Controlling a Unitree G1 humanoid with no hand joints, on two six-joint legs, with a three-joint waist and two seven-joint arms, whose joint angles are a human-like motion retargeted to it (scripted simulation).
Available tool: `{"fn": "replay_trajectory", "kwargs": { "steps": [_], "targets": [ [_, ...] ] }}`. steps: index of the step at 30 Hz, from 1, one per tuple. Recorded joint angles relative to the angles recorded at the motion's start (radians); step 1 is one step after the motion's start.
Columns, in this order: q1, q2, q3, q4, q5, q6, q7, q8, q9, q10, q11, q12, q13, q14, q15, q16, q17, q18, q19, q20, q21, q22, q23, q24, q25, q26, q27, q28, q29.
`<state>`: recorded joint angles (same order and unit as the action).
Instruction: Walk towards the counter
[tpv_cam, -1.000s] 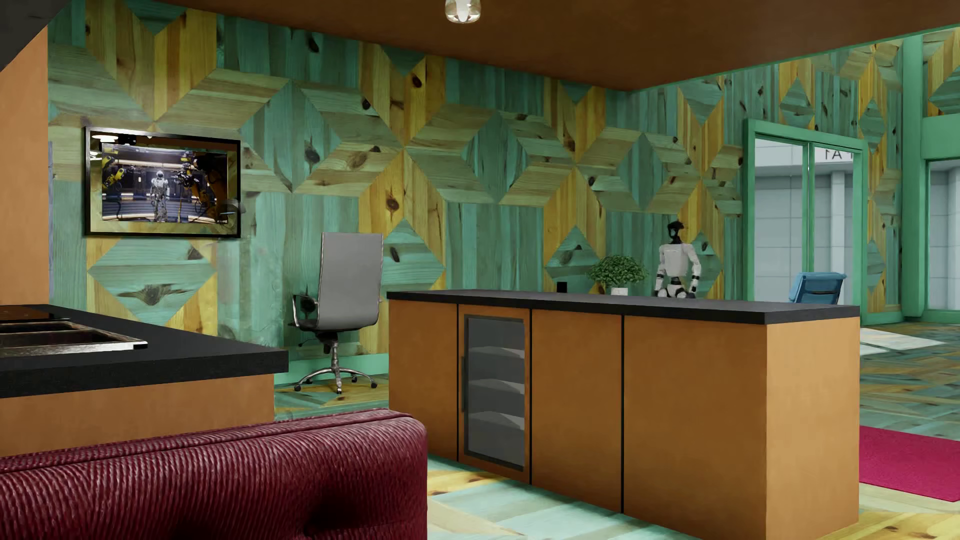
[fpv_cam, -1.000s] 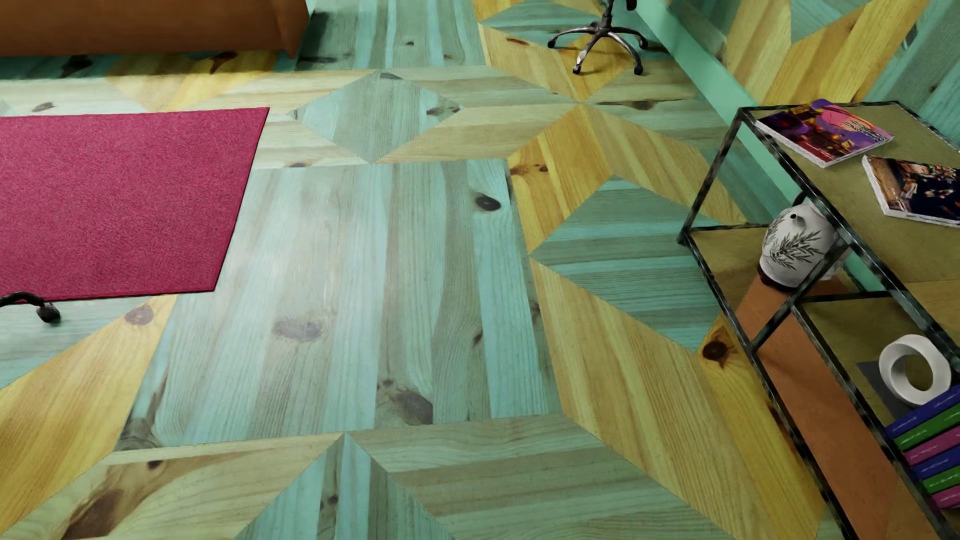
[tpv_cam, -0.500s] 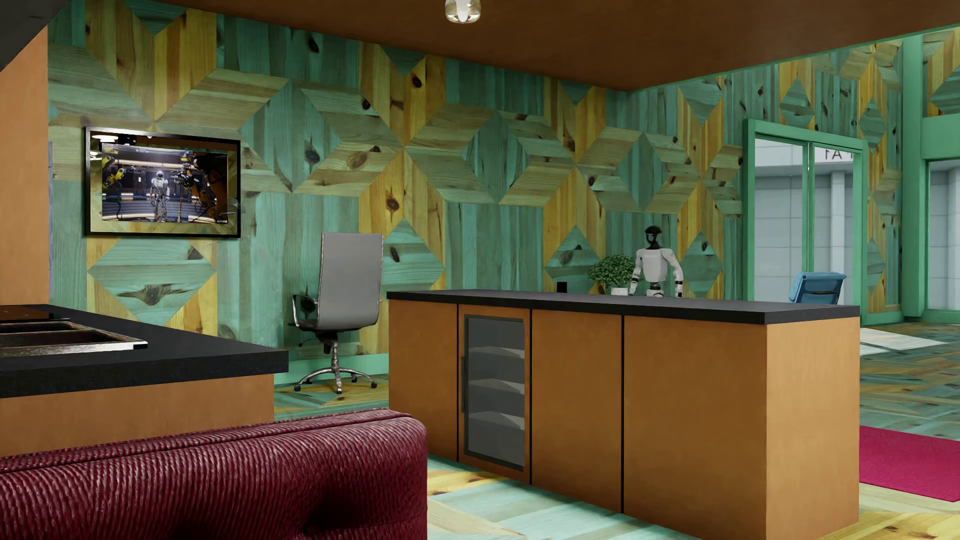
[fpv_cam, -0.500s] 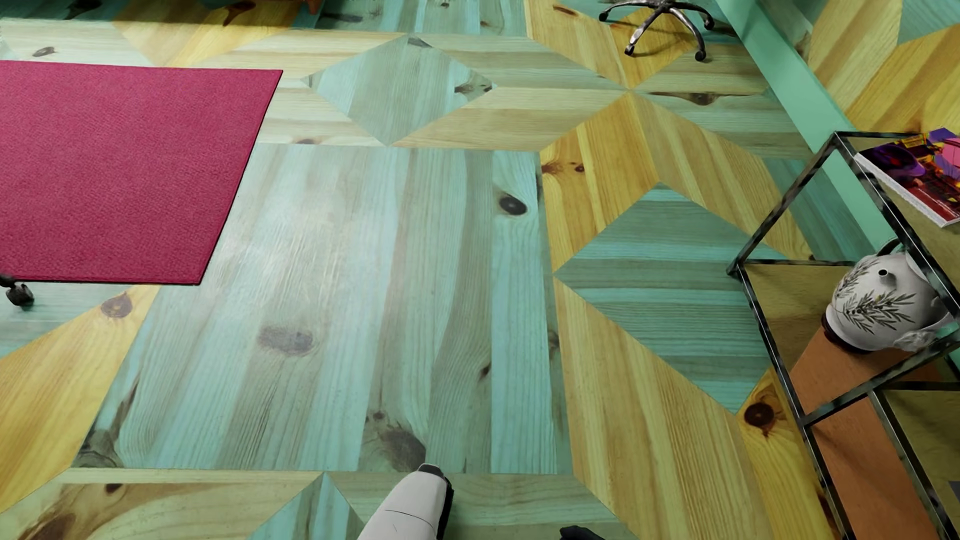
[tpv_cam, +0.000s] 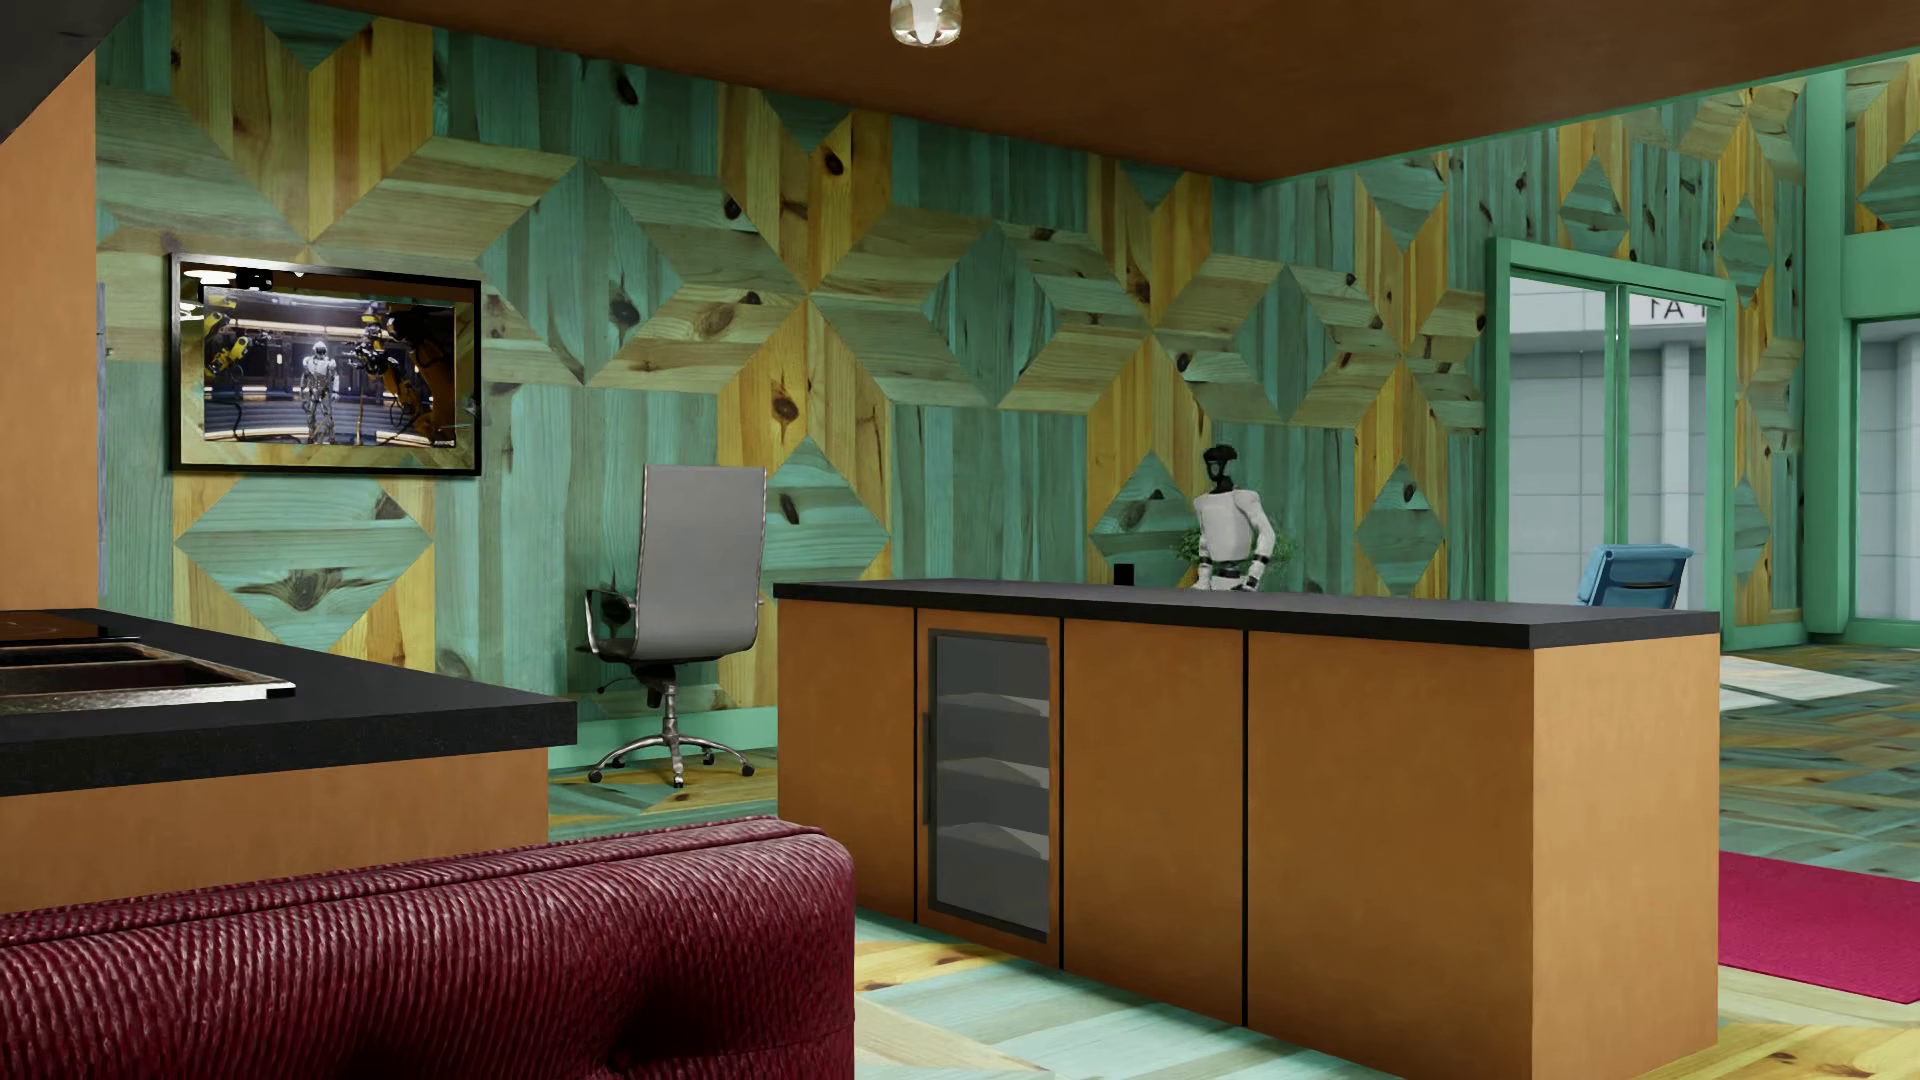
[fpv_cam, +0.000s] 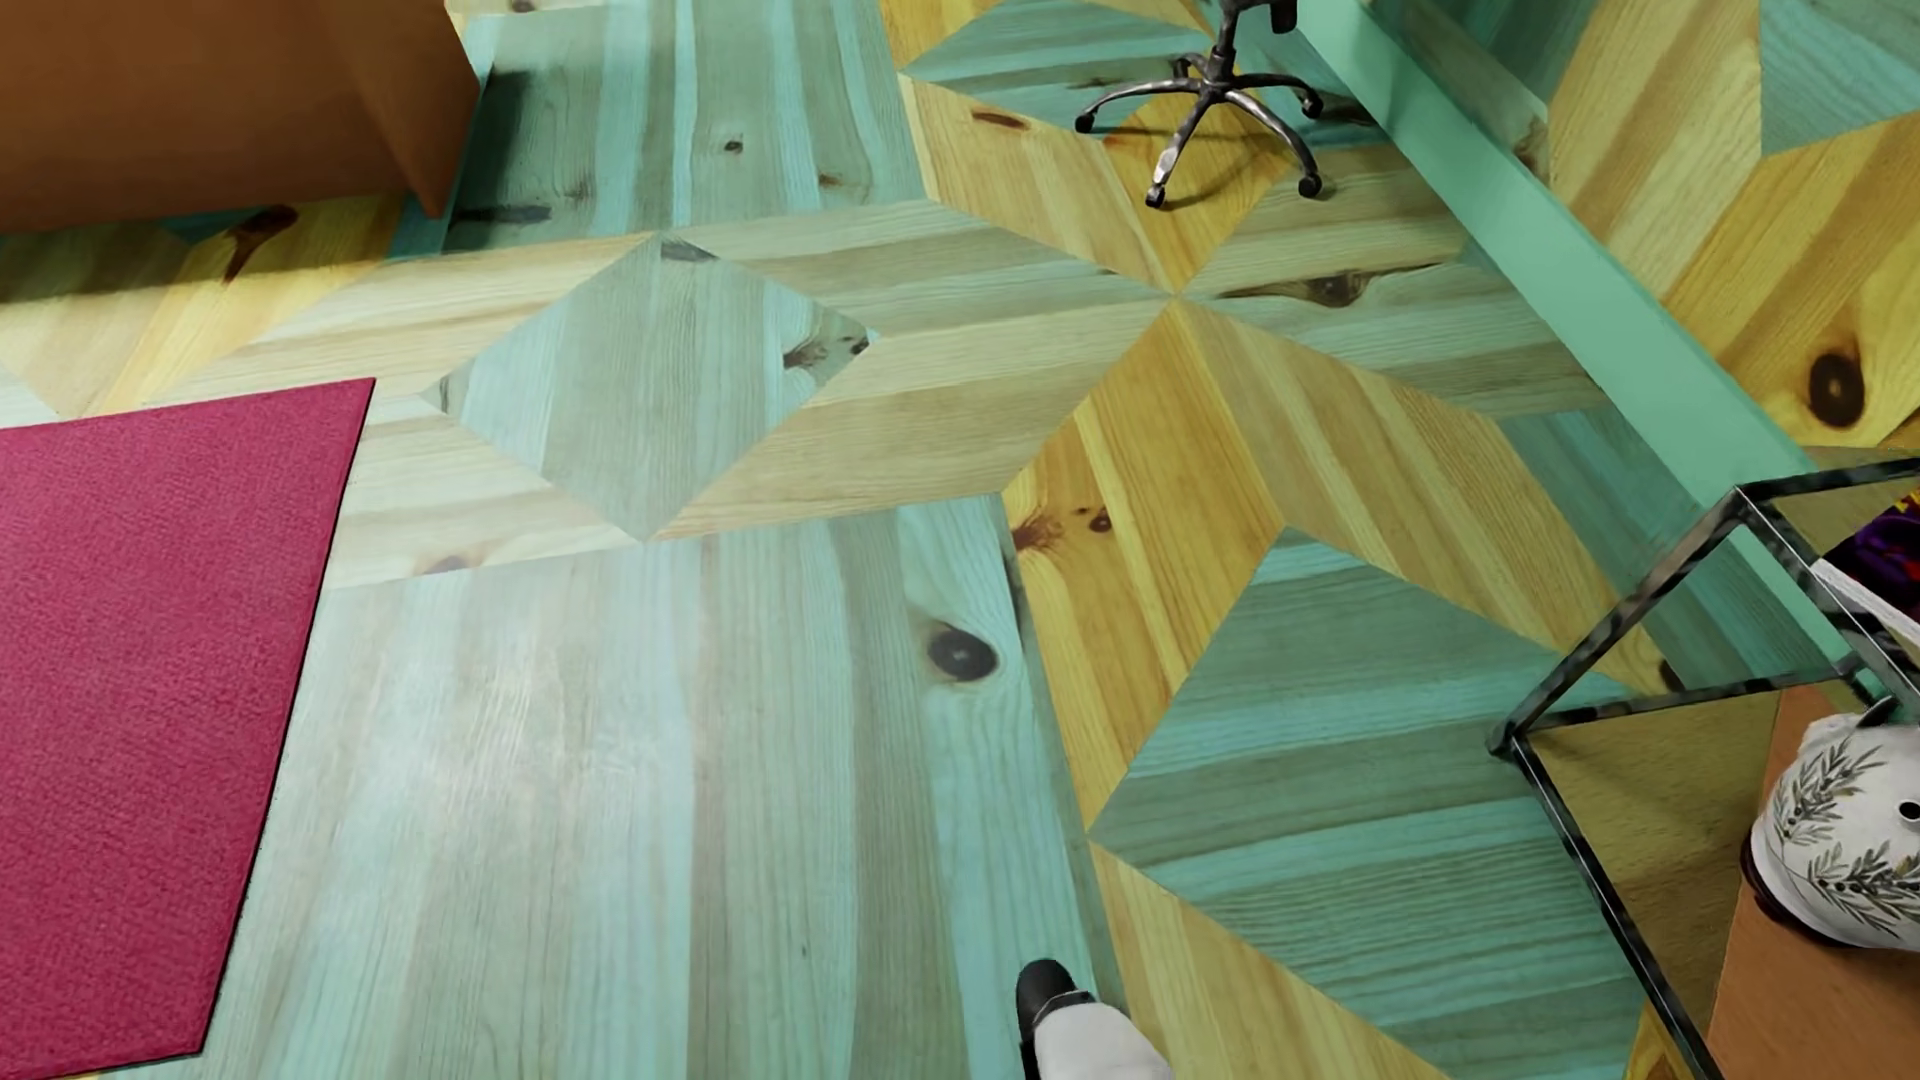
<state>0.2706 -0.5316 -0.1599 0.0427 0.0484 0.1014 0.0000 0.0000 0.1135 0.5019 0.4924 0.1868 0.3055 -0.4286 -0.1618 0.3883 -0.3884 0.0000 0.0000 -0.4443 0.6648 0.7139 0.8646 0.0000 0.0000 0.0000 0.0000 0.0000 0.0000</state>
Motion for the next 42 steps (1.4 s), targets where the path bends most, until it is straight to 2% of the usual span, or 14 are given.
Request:
{"fn": "replay_trajectory", "kwargs": {
  "steps": [4,6,9,15,16,18,21,24,28,31,33,36,39,42],
  "targets": [
    [-0.008,-0.062,-0.022,0.082,0.065,0.051,0.0,0.0,-0.023,0.29,0.205,0.026,0.002,0.336,0.448,-0.035,0.012,0.0,0.0,0.041,0.012,0.086,0.052,0.0,0.0,0.0,0.0,0.0,0.0],
    [-0.201,0.044,0.054,0.114,0.145,0.056,0.0,0.0,-0.038,0.668,0.236,0.065,-0.02,0.45,0.385,-0.034,0.026,0.0,0.0,0.01,-0.001,0.123,0.074,0.0,0.0,0.0,0.0,0.0,0.0],
    [-0.481,0.356,0.212,0.089,0.156,0.005,0.0,0.0,-0.025,0.822,0.105,0.108,-0.075,0.171,0.16,-0.035,0.02,0.0,0.0,-0.008,-0.043,0.151,0.046,0.0,0.0,0.0,0.0,0.0,0.0],
    [-0.748,0.824,0.43,0.119,0.073,-0.044,0.0,0.0,-0.045,-0.109,-0.079,0.166,-0.189,0.379,-0.23,-0.025,-0.054,0.0,0.0,0.01,-0.12,0.178,-0.185,0.0,0.0,0.0,0.0,0.0,0.0],
    [-0.77,0.869,0.452,0.136,0.053,-0.046,0.0,0.0,-0.05,-0.177,-0.069,0.171,-0.204,0.436,-0.22,-0.025,-0.053,0.0,0.0,0.009,-0.132,0.19,-0.188,0.0,0.0,0.0,0.0,0.0,0.0],
    [-0.819,0.931,0.49,0.127,-0.02,-0.062,0.0,0.0,-0.057,0.162,0.019,0.181,-0.182,0.242,-0.078,-0.034,-0.036,0.0,0.0,0.0,-0.182,0.229,-0.193,0.0,0.0,0.0,0.0,0.0,0.0],
    [-0.751,0.768,0.452,0.004,-0.085,-0.105,0.0,0.0,-0.057,0.376,0.529,0.176,-0.118,0.213,0.38,-0.046,0.018,0.0,0.0,0.007,-0.184,0.298,-0.06,0.0,0.0,0.0,0.0,0.0,0.0],
    [-0.466,0.444,0.304,-0.062,-0.017,-0.069,0.0,0.0,-0.021,0.25,0.889,0.154,-0.083,0.148,0.244,-0.048,0.042,0.0,0.0,0.022,-0.125,0.205,0.004,0.0,0.0,0.0,0.0,0.0,0.0],
    [-0.103,0.162,0.103,-0.029,0.039,-0.011,0.0,0.0,-0.018,0.036,0.258,0.112,0.009,0.105,0.37,-0.024,0.042,0.0,0.0,0.064,-0.067,0.024,0.046,0.0,0.0,0.0,0.0,0.0,0.0],
    [0.027,0.045,0.021,-0.013,-0.023,-0.023,0.0,0.0,-0.04,0.037,-0.026,0.039,0.038,0.042,-0.131,-0.002,0.035,0.0,0.0,0.112,-0.041,-0.026,0.043,0.0,0.0,0.0,0.0,0.0,0.0],
    [0.097,-0.005,-0.021,0.043,-0.02,0.001,0.0,0.0,-0.038,0.108,0.02,0.033,0.058,0.159,0.082,-0.012,0.026,0.0,0.0,0.149,-0.029,0.001,0.048,0.0,0.0,0.0,0.0,0.0,0.0],
    [-0.084,0.003,0.036,0.128,0.105,0.08,0.0,0.0,-0.064,0.573,0.225,0.085,0.044,0.534,0.393,-0.028,0.021,0.0,0.0,0.103,-0.054,0.108,0.101,0.0,0.0,0.0,0.0,0.0,0.0],
    [-0.416,0.291,0.192,0.091,0.167,0.085,0.0,0.0,-0.034,0.93,0.128,0.142,-0.031,0.231,0.218,-0.019,0.011,0.0,0.0,0.035,-0.116,0.127,0.082,0.0,0.0,0.0,0.0,0.0,0.0],
    [-0.635,0.631,0.376,0.04,0.119,0.042,0.0,0.0,-0.023,0.628,-0.051,0.221,-0.071,0.197,-0.038,0.002,-0.029,0.0,0.0,0.022,-0.17,0.188,-0.084,0.0,0.0,0.0,0.0,0.0,0.0]
  ]
}}
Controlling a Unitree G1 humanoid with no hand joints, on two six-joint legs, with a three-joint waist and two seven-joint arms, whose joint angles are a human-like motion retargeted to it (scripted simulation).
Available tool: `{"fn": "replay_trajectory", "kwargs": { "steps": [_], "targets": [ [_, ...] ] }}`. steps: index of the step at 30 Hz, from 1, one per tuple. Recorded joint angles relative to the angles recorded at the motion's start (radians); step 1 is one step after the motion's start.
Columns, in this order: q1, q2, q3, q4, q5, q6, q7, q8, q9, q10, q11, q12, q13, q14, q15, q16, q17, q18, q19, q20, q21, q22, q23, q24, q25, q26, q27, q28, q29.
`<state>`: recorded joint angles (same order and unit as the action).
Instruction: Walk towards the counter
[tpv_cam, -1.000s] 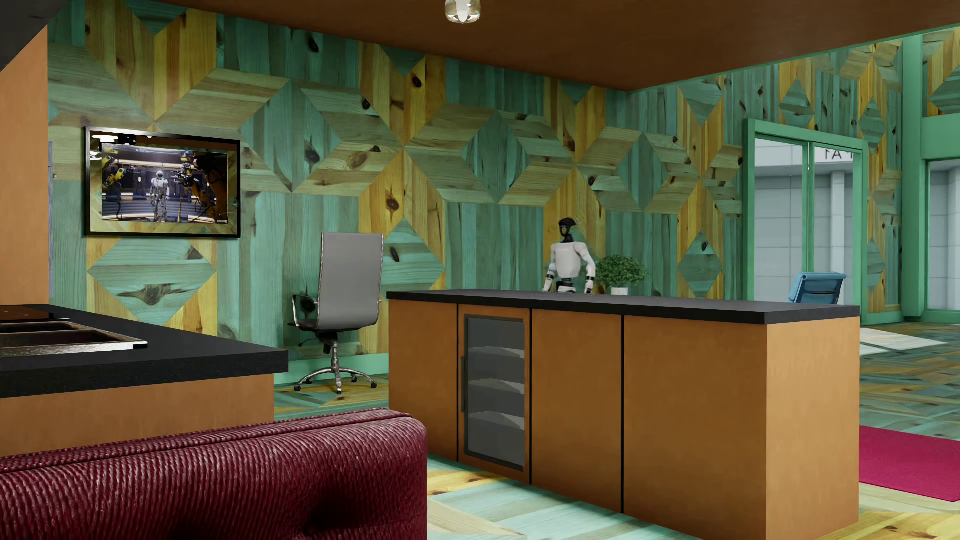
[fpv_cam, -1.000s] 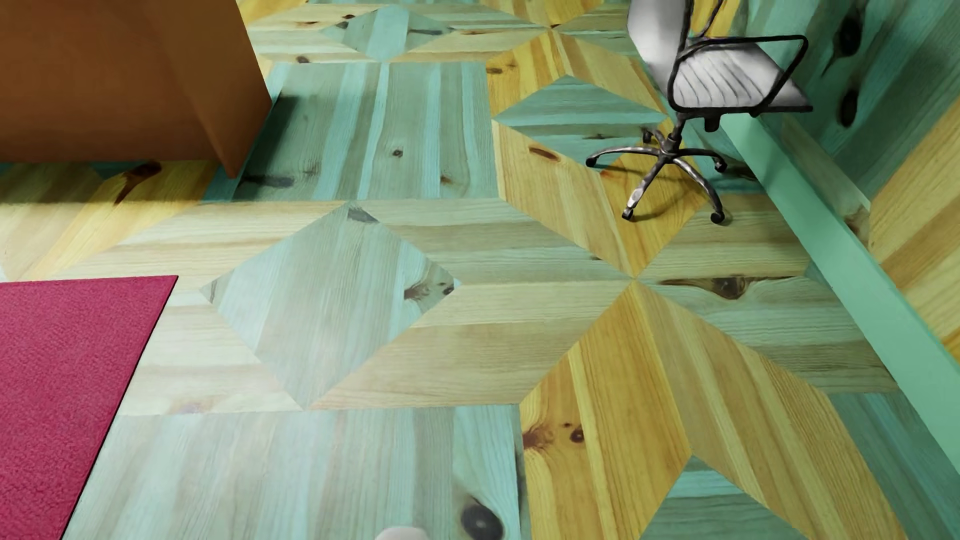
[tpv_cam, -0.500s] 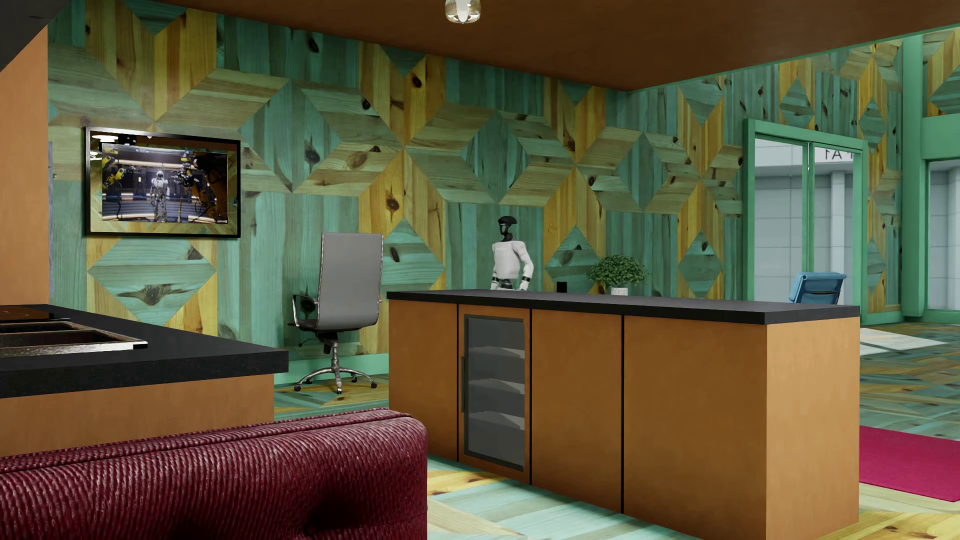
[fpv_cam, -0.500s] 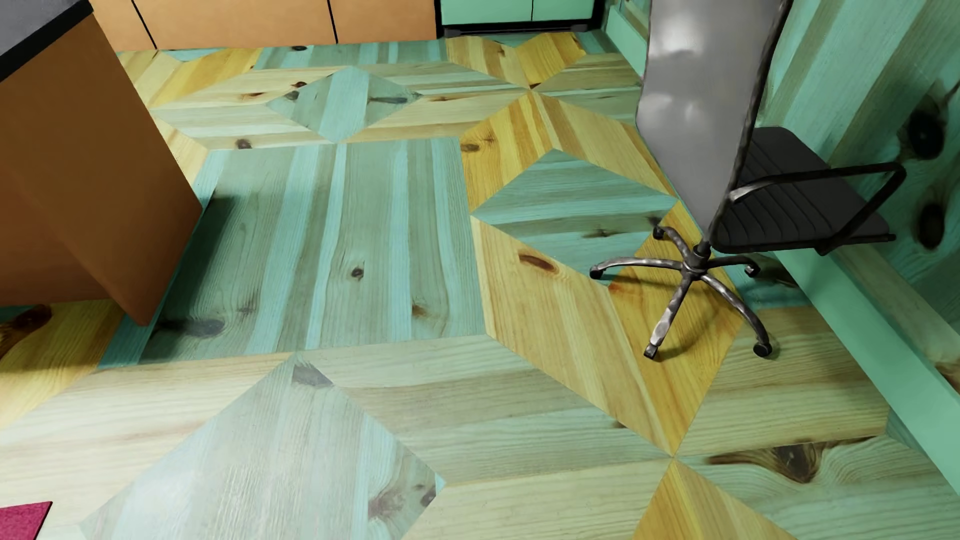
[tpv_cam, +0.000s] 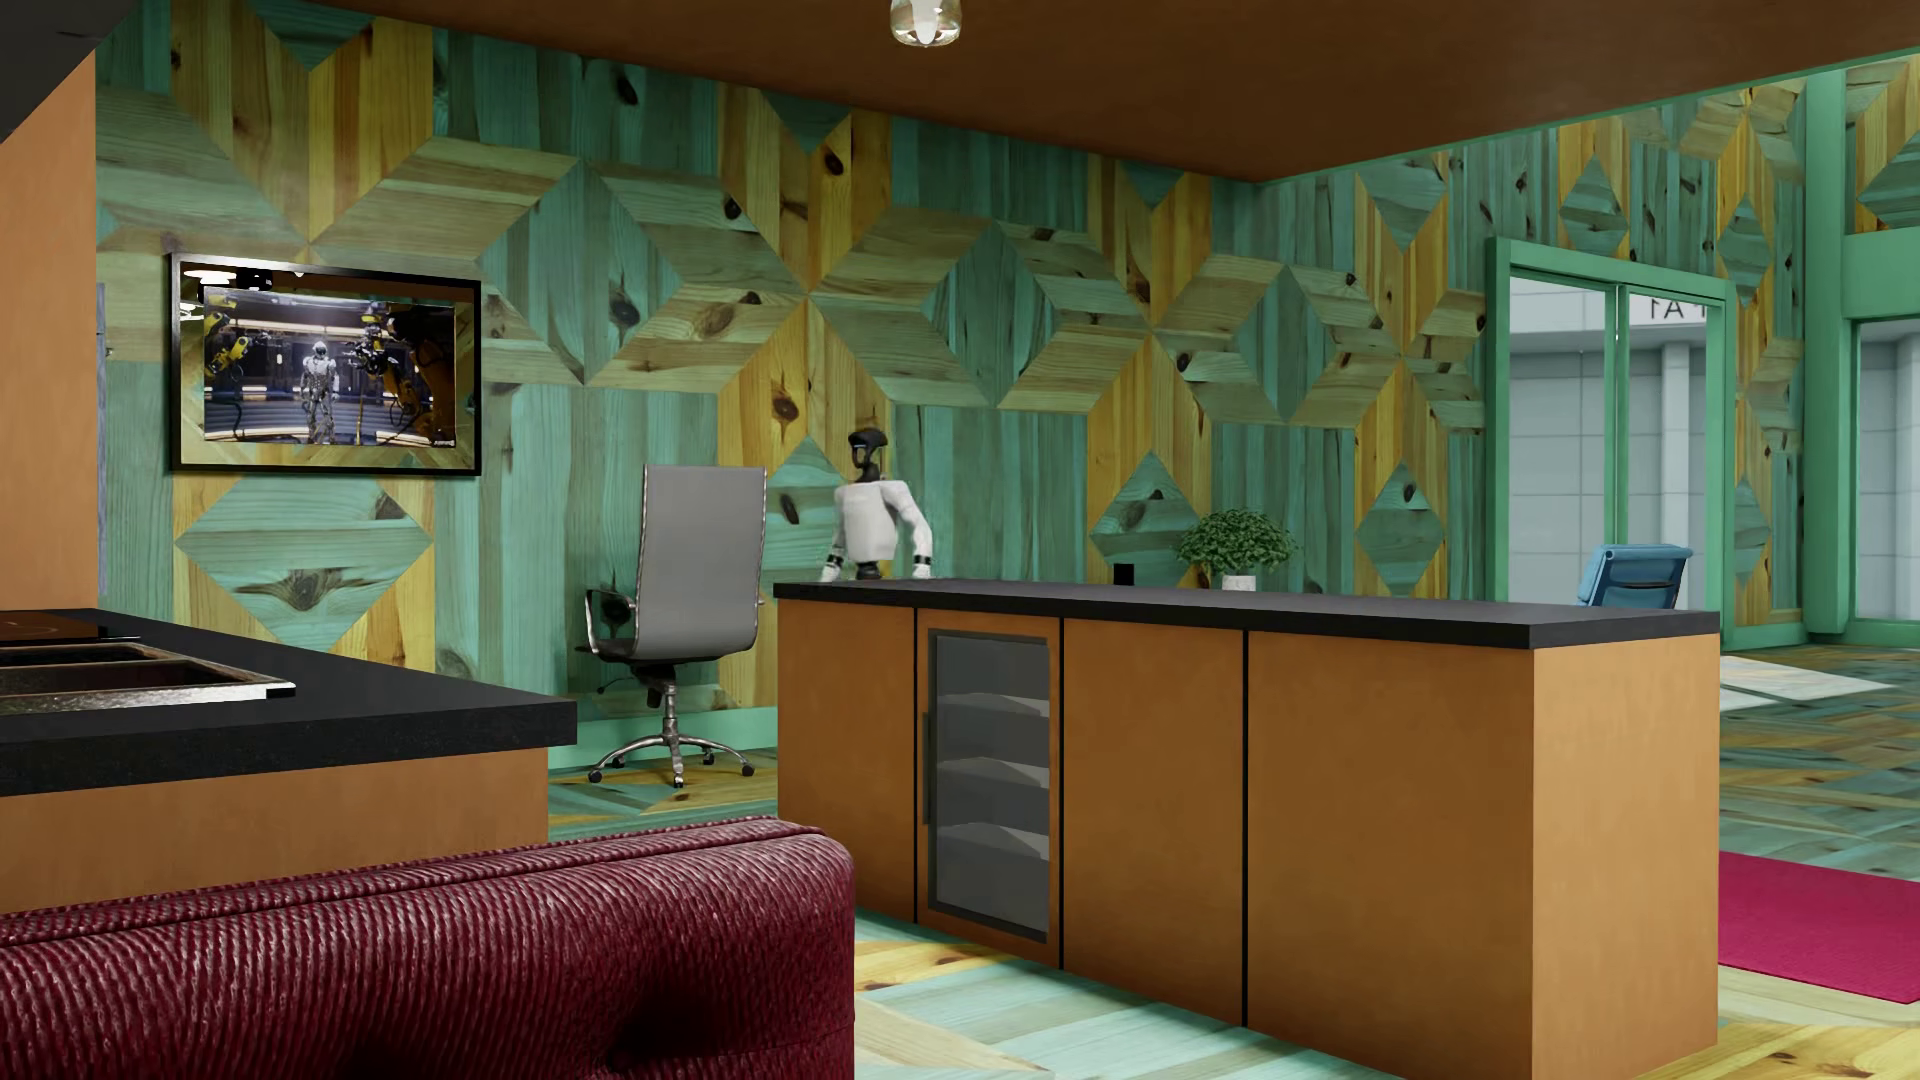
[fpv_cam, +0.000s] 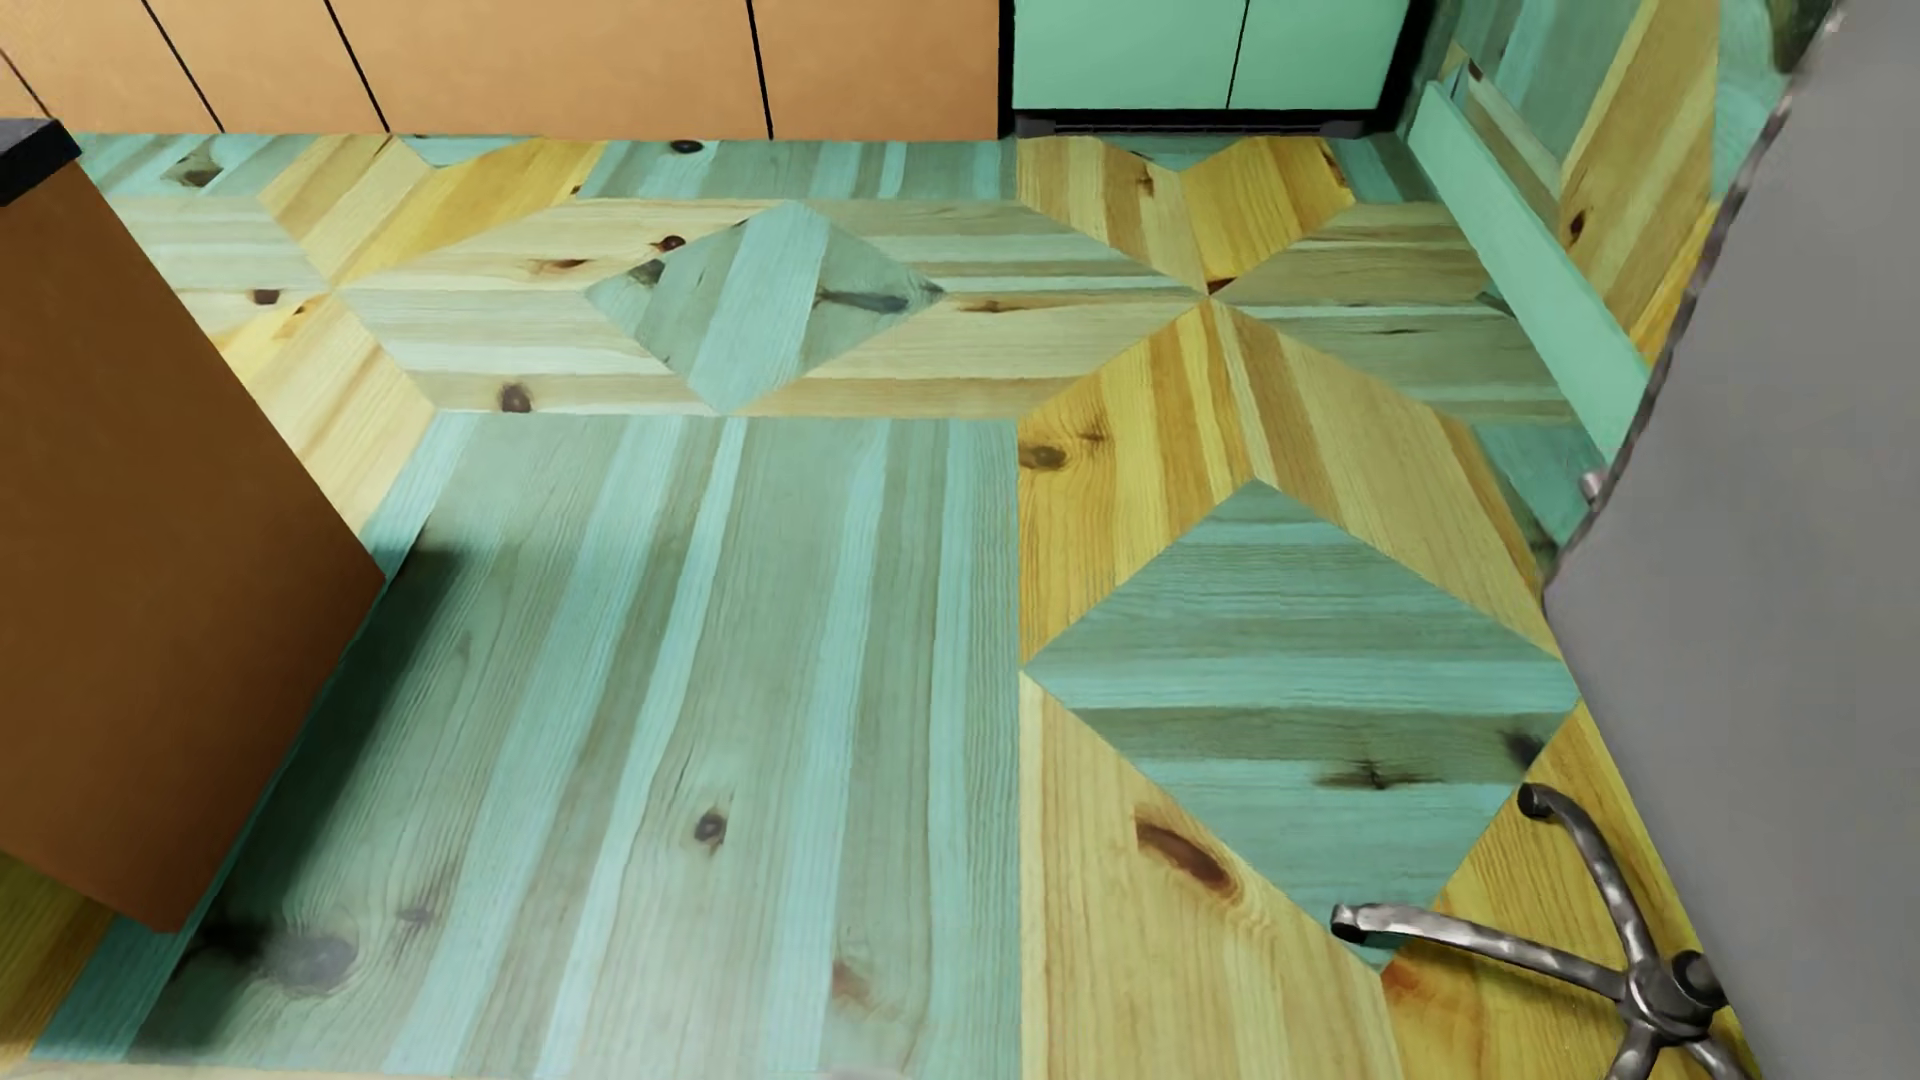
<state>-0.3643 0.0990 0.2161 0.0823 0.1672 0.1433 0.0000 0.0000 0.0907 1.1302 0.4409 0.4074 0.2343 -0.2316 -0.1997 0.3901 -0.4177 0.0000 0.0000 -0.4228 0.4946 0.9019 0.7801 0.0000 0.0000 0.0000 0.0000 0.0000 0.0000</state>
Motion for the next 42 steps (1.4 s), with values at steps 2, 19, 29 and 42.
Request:
{"fn": "replay_trajectory", "kwargs": {
  "steps": [2,19,29,42],
  "targets": [
    [-0.085,0.151,0.076,0.022,-0.027,-0.006,0.0,0.0,-0.023,-0.367,-0.021,0.037,-0.048,0.036,-0.18,0.015,-0.017,0.0,0.0,-0.003,-0.045,0.046,-0.1,0.0,0.0,0.0,0.0,0.0,0.0],
    [0.653,-0.673,-0.377,-0.045,-0.157,0.036,0.0,0.0,-0.053,-0.646,0.032,-0.148,0.194,0.238,0.053,0.02,0.071,0.0,0.0,0.039,0.061,-0.397,0.188,0.0,0.0,0.0,0.0,0.0,0.0],
    [0.112,-0.159,-0.119,0.013,0.01,0.01,0.0,0.0,0.015,0.135,0.105,-0.06,-0.038,-0.061,0.138,-0.003,-0.029,0.0,0.0,-0.051,0.019,-0.015,0.097,0.0,0.0,0.0,0.0,0.0,0.0],
    [0.111,-0.122,-0.025,-0.086,-0.136,-0.107,0.0,0.0,0.021,-0.346,0.964,-0.002,-0.084,-0.007,0.286,-0.011,0.057,0.0,0.0,0.039,-0.046,0.082,0.037,0.0,0.0,0.0,0.0,0.0,0.0]
  ]
}}
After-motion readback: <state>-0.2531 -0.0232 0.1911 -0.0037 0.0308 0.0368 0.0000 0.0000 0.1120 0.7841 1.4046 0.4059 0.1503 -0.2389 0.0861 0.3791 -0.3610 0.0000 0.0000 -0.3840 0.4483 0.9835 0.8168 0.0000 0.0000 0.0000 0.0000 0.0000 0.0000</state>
